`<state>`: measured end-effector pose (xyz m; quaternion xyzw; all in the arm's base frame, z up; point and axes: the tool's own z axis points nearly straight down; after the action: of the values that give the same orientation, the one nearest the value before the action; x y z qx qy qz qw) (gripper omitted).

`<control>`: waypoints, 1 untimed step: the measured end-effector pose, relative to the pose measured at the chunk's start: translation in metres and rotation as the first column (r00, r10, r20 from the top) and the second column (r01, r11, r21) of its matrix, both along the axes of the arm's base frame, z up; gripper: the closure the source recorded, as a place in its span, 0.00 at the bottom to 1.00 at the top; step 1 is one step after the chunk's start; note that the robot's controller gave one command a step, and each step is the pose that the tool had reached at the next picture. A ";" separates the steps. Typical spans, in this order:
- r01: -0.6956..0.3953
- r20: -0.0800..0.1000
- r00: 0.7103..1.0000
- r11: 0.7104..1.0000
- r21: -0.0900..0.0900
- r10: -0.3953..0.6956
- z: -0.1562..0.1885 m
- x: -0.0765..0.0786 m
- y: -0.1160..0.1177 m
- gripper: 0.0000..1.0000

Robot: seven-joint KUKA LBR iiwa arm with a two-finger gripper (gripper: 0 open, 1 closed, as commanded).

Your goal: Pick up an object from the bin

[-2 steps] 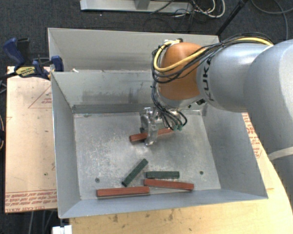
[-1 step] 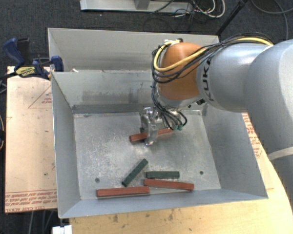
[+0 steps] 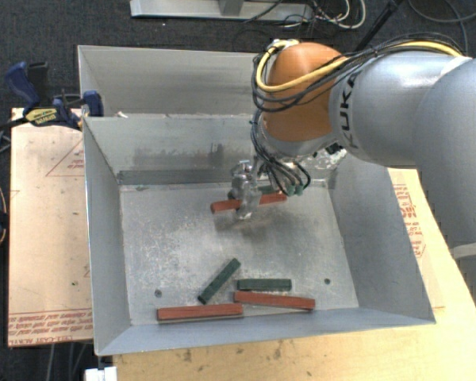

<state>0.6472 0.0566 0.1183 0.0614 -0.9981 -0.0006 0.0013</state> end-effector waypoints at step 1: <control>0.007 0.002 1.000 1.000 0.000 -0.007 0.068 -0.006 -0.003 1.00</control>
Offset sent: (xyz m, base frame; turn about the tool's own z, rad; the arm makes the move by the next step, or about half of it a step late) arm -0.0136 -0.0129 0.1207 0.0509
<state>0.6417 0.0533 0.1861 0.0578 -0.9983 -0.0005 0.0005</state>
